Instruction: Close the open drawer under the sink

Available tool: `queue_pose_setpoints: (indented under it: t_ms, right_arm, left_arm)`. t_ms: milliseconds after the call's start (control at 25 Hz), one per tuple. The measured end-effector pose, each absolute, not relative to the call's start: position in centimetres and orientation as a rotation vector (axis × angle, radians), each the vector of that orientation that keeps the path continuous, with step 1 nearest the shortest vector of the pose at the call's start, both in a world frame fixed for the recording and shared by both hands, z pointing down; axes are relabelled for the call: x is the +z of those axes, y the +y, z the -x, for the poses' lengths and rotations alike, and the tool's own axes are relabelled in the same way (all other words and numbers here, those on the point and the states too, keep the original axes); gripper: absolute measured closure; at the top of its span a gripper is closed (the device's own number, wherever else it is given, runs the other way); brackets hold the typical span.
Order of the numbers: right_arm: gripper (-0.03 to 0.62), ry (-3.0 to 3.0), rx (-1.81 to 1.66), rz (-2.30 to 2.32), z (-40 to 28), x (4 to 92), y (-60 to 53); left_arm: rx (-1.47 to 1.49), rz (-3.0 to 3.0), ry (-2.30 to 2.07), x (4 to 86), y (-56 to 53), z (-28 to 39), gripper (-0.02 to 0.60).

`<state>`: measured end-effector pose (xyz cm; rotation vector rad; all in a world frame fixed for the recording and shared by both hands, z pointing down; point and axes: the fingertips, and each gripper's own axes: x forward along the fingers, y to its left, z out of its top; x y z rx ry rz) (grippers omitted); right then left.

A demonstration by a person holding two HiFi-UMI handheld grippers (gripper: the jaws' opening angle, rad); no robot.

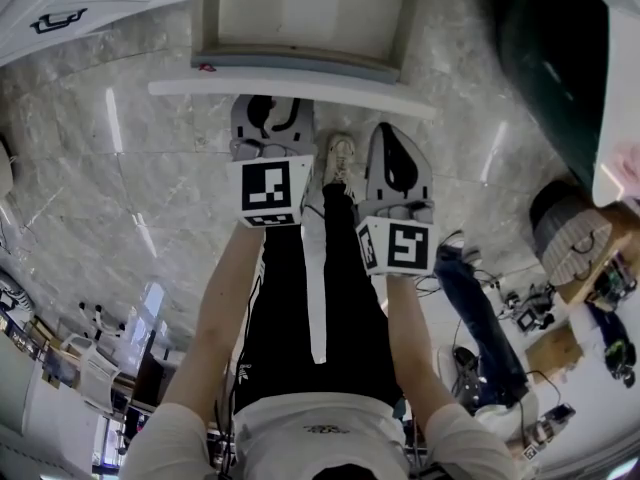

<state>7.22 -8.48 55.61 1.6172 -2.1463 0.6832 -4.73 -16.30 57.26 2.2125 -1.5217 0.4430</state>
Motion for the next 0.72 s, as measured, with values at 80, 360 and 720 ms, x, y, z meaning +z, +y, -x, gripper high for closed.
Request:
queue_pose_setpoints:
  t_ms: [80, 360, 720]
  right_arm:
    - [0.565, -2.153, 0.686, -1.617, -7.0, 55.4, -8.8]
    - [0.565, -2.183, 0.675, -1.616, -6.7, 54.4, -9.3]
    - [0.565, -2.142, 0.713, -1.623, -8.2, 56.0, -8.5]
  left_arm:
    - [0.420, -2.175, -1.523, 57.1, -16.6, 4.3, 0.426]
    - [0.378, -2.176, -1.547, 55.7, -17.6, 3.7, 0.426]
    - [0.572, -2.267, -1.560, 55.4, -17.9, 3.7, 0.428]
